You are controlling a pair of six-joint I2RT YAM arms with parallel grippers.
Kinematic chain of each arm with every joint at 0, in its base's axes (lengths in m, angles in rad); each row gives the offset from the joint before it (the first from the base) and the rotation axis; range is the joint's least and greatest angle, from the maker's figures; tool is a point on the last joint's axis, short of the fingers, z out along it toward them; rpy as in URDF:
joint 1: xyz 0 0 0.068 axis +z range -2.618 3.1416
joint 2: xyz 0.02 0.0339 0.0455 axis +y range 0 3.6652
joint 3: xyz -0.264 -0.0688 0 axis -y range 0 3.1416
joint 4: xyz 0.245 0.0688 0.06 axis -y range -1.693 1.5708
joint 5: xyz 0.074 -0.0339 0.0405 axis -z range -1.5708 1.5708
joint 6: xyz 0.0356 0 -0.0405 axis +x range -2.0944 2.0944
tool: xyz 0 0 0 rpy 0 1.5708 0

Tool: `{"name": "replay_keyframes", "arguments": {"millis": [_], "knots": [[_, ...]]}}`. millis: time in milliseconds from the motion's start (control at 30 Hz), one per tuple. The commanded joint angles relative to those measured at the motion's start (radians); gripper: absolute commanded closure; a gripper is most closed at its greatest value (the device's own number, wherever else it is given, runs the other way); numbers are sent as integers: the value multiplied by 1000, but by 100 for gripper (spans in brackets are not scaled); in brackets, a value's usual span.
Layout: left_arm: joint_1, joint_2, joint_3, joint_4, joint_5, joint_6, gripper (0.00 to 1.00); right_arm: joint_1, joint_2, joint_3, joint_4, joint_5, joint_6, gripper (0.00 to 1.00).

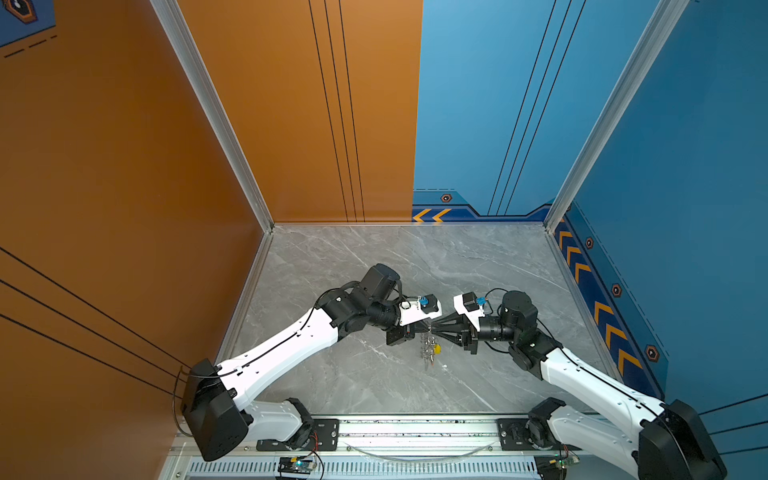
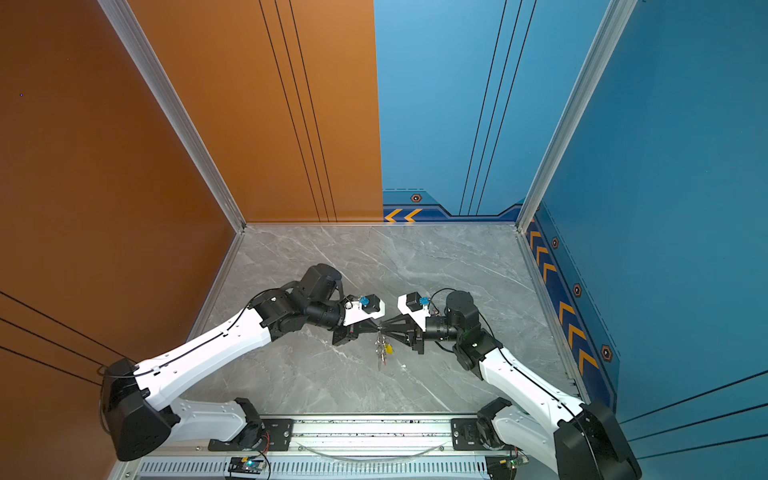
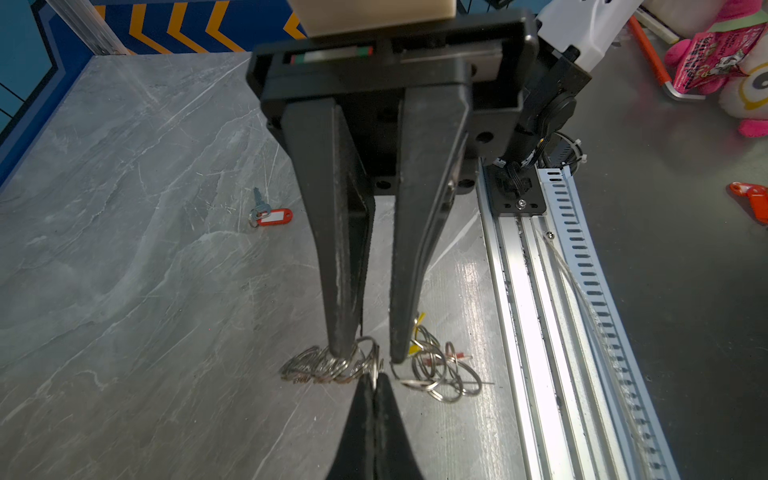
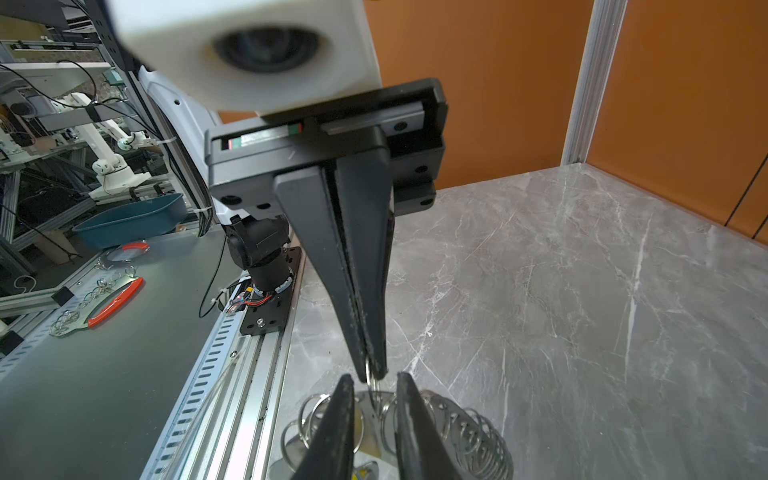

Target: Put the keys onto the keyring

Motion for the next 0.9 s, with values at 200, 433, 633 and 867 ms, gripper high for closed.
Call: {"name": "replay_keyframes", "arguments": {"millis": [200,433,633,867], "knots": [[-6,3,40,-3,13,16,100,10,11,27,-40,7,-39,82],[-7,5,45,-1,-4,17,100,16,21,35,-64,24,-59,89],[-6,-13,14,55,-55,-1,100,21,8,45,-84,64,-69,100],[-21,-59,-78,220,-249,-41,82,24,-39,21,-55,144,-57,100]]}}
